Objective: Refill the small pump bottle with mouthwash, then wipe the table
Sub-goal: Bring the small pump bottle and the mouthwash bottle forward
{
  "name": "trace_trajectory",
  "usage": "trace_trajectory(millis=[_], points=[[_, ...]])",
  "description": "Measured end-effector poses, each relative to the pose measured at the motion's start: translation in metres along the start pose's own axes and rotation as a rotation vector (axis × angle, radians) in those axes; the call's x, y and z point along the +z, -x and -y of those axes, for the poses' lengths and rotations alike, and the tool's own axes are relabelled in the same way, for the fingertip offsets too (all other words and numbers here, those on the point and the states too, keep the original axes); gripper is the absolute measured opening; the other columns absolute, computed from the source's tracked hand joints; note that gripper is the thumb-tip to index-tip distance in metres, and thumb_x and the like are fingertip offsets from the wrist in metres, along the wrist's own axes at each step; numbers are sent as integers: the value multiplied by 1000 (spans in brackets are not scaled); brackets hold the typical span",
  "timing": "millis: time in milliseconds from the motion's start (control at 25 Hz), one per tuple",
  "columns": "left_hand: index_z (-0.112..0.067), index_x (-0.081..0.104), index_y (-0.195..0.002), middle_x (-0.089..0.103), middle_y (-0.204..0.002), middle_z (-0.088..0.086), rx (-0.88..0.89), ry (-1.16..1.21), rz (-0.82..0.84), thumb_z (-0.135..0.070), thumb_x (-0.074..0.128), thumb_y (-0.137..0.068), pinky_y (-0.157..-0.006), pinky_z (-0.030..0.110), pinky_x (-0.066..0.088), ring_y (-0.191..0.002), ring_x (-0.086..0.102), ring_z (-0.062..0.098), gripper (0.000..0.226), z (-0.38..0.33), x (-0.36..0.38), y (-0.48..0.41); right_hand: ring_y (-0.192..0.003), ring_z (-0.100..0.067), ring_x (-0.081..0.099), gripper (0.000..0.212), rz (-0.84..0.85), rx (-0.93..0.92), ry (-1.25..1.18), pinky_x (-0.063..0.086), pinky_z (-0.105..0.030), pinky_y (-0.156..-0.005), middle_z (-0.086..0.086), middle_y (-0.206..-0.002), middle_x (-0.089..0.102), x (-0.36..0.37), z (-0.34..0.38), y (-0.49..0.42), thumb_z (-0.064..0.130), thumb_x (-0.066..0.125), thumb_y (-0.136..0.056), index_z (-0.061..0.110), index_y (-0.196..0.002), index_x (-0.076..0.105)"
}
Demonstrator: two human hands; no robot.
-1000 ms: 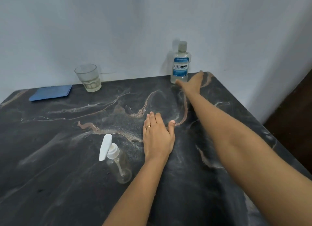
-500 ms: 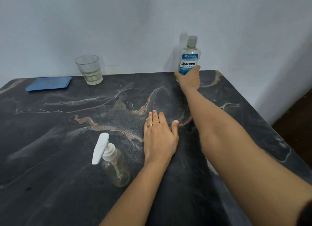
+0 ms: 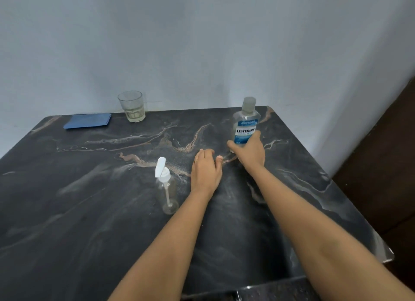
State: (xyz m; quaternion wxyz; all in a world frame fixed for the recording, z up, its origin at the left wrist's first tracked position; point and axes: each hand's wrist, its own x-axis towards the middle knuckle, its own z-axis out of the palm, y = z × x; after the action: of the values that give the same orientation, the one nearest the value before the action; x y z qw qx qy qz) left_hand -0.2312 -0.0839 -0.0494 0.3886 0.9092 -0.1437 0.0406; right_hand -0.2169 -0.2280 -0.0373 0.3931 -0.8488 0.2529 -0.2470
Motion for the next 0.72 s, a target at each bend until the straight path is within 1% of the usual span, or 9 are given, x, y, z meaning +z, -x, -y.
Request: trace_trajectory(millis=[80,200,320,440,520,560,600,640,720], points=[[-4,53,-125,57,-130,10,18,52,5,-29,45,-100,-106,37,38,-130,42,25,36,-3,-12,17,-91,-22,62,62,9,-2,13,50,-37,-76,3,-98,59,-15,-1,33,48,73,-67,16,-108,39],[-6,53,-125,58,-126,7,53,90,23,-29,45,-100,-100,32,38,-125,45,22,34,-6,-25,48,-94,-23,62,60,25,11,25,47,-34,-74,3,-100,58,-35,1,72,47,74,-69,16,-106,38],[-8,54,-123,60,-124,5,108,113,-1,-29,45,-100,-97,28,39,-123,47,19,33,-7,-35,85,-95,-24,62,61,46,27,31,46,-34,-75,3,-99,57,-53,1,106,47,74,-69,16,-106,37],[-12,59,-109,63,-109,0,198,105,-113,-27,48,-99,-83,23,40,-108,52,13,21,-4,-54,126,-94,-24,61,62,33,33,38,45,-33,-74,3,-99,57,-65,0,136,46,75,-68,15,-106,37],[-13,59,-99,62,-96,-2,323,14,-244,-25,53,-96,-80,25,43,-95,54,13,13,4,-63,146,-94,-24,61,61,27,36,17,44,-33,-74,4,-98,55,-70,0,147,45,75,-69,15,-106,37],[-13,57,-97,60,-94,-2,357,-27,-314,-25,55,-93,-80,25,42,-91,54,15,12,10,-67,154,-95,-24,60,61,29,39,0,44,-33,-75,4,-98,54,-71,-1,154,44,76,-69,15,-107,38],[-12,56,-97,57,-95,0,348,-26,-373,-24,59,-91,-81,26,41,-89,53,16,14,17,-70,159,-96,-24,60,61,29,47,-21,45,-35,-77,4,-99,55,-72,-2,158,43,76,-70,15,-109,38],[-10,54,-99,53,-98,1,292,22,-406,-24,62,-89,-81,28,42,-88,51,17,19,22,-74,164,-99,-24,60,62,30,56,-47,46,-36,-81,4,-102,56,-71,-3,161,43,76,-70,16,-111,38],[-7,50,-106,45,-105,2,94,192,-427,-23,68,-87,-81,32,45,-88,48,17,30,27,-82,171,-106,-25,59,66,58,65,-132,46,-38,-88,2,-111,57,-71,-3,164,40,78,-71,17,-118,37]])
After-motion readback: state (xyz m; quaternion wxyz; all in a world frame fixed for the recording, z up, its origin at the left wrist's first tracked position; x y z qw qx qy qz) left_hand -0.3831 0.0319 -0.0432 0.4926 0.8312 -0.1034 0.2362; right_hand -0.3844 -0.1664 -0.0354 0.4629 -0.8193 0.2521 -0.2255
